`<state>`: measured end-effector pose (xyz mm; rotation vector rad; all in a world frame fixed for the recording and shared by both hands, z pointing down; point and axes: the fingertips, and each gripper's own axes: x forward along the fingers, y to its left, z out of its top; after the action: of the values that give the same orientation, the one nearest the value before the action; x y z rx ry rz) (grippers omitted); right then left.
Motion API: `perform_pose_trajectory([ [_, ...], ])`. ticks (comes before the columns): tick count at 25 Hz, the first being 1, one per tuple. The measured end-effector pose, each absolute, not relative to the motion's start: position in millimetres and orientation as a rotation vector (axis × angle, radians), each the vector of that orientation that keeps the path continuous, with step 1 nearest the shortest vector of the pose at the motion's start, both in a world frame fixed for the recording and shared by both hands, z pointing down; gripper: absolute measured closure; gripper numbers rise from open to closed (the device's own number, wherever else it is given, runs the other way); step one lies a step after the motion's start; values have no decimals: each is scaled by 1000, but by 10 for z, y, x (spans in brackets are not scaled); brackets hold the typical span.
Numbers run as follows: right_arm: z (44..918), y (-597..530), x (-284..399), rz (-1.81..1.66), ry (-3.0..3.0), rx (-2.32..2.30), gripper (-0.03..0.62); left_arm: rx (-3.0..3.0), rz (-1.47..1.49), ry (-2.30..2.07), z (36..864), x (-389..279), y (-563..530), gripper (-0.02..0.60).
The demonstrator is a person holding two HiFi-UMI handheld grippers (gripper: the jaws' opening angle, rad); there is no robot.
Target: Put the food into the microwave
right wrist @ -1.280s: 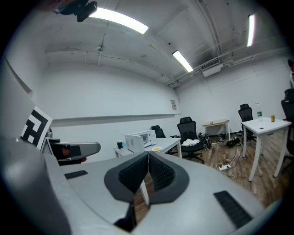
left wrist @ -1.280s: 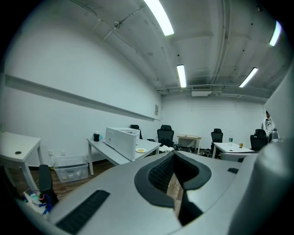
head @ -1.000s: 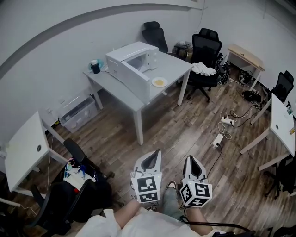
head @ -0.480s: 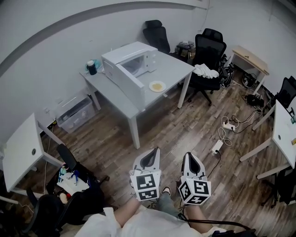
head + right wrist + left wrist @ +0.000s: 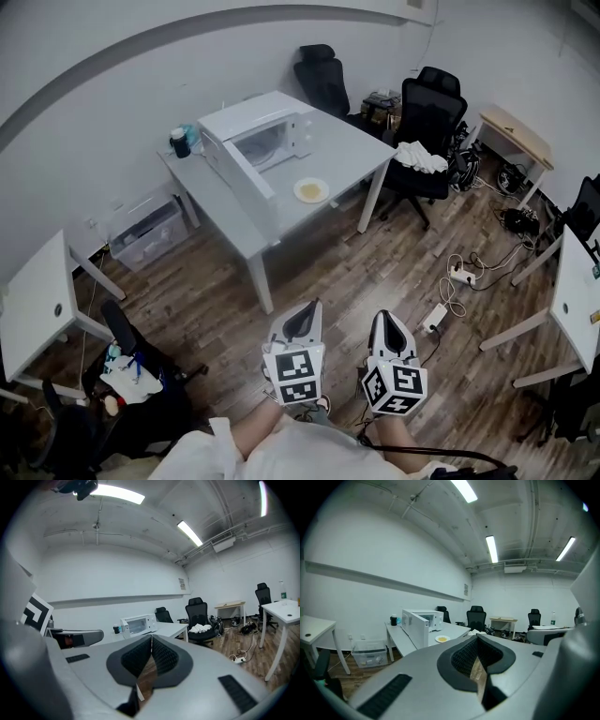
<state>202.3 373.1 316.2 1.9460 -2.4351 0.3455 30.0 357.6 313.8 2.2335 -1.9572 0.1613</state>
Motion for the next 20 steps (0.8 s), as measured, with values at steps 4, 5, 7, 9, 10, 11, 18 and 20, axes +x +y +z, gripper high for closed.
perform_pose_trajectory([
  [4, 3164, 3464, 2163, 361, -2455, 1928, 577, 2218, 163, -1979, 3132, 417, 3340, 293],
  [5, 3159, 3407, 2182, 363, -2464, 1918, 577, 2215, 161, -1986, 3125, 442, 3289, 293],
  [7, 3164, 3304, 2220, 370, -2482, 1895, 577, 2207, 162, -1999, 3126, 502, 3196, 293],
  [9, 3194, 3203, 2265, 378, -2492, 1873, 576, 2199, 167, -2009, 3144, 568, 3115, 293],
  [10, 3215, 3152, 2286, 384, -2496, 1862, 577, 2195, 170, -2014, 3154, 596, 3078, 293],
  [11, 3239, 3101, 2302, 394, -2501, 1852, 576, 2191, 173, -2019, 3166, 619, 3045, 293],
  [18, 3399, 2742, 2351, 484, -2551, 1812, 576, 2165, 210, -2048, 3305, 711, 2842, 293],
  [20, 3412, 2656, 2349, 494, -2565, 1797, 576, 2155, 221, -2057, 3315, 730, 2778, 293],
])
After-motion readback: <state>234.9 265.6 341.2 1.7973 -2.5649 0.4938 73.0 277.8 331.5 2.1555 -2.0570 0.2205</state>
